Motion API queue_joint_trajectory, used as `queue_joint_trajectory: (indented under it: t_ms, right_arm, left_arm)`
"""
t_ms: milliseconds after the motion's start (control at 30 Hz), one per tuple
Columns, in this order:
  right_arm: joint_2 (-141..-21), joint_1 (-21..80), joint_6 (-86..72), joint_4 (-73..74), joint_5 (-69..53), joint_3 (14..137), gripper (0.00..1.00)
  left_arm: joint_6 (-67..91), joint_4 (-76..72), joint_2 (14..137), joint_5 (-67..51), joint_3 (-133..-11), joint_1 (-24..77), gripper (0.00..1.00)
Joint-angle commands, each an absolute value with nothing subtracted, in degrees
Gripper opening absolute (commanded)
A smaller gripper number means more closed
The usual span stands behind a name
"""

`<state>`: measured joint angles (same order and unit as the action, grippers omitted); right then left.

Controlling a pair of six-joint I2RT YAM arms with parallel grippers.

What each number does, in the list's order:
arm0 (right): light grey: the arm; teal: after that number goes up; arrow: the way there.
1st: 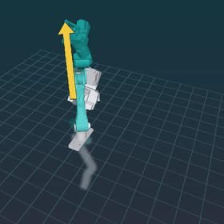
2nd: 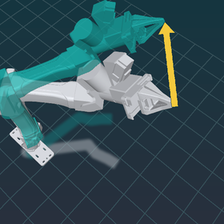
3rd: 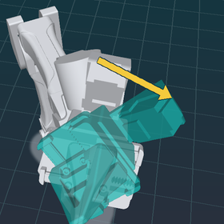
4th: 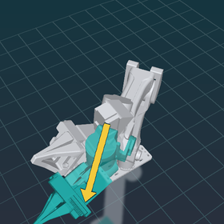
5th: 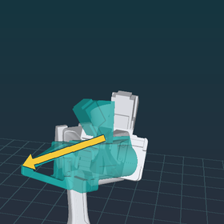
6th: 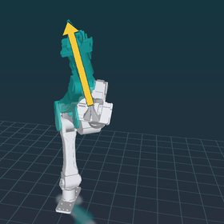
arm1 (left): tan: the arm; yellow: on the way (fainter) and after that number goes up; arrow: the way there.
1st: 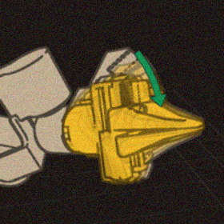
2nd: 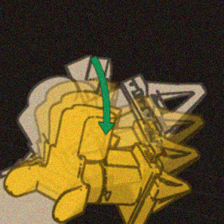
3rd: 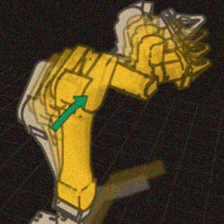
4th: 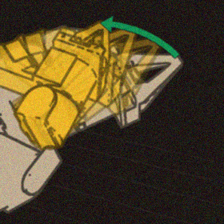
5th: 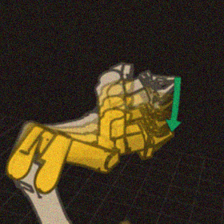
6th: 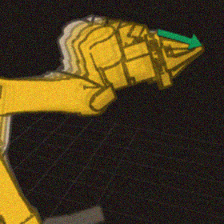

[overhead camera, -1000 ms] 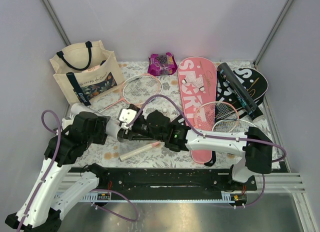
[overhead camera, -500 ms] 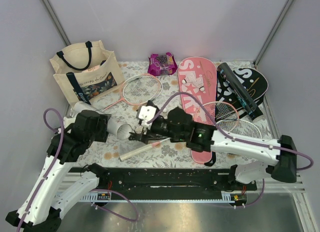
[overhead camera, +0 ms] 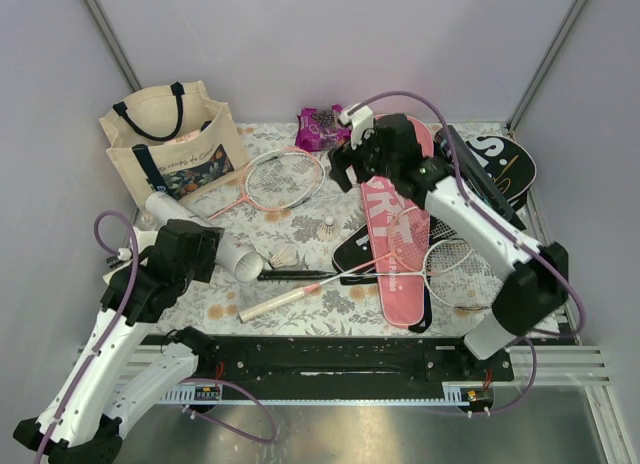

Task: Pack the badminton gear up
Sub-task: Pick up the shuttlecock from the racket bag.

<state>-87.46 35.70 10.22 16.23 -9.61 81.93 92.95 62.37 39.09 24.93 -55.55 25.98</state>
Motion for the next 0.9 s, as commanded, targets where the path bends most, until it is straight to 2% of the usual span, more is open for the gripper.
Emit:
queue_joint_trajectory:
  t_ms: [0, 233, 500, 667, 867]
  right_arm:
    - [-98.8, 27.7, 11.2, 29.1, -12.3, 94.4, 0.90]
    - [-117.6, 20.4, 10.6, 37.9, -10.9, 115.5, 0.89]
    - [-134.6, 13.5, 2.1, 40.7, -20.1, 134.5, 0.86]
    - [-139.7, 10.9, -2.2, 39.5, -25.2, 138.3, 0.84]
    - [-140.2, 10.1, -2.5, 37.2, -27.1, 135.4, 0.83]
  left_arm:
    - [87.1, 57.0, 36.4, 27.7, -55.7, 26.1, 0.06]
    - [85.3, 56.9, 33.9, 25.7, -54.0, 26.1, 0.05]
    - [84.4, 57.8, 34.1, 23.5, -53.8, 26.0, 0.06]
    - [84.5, 58.1, 34.0, 25.2, -54.6, 26.1, 0.06]
    - [87.1, 59.1, 34.5, 26.8, -55.4, 26.1, 0.10]
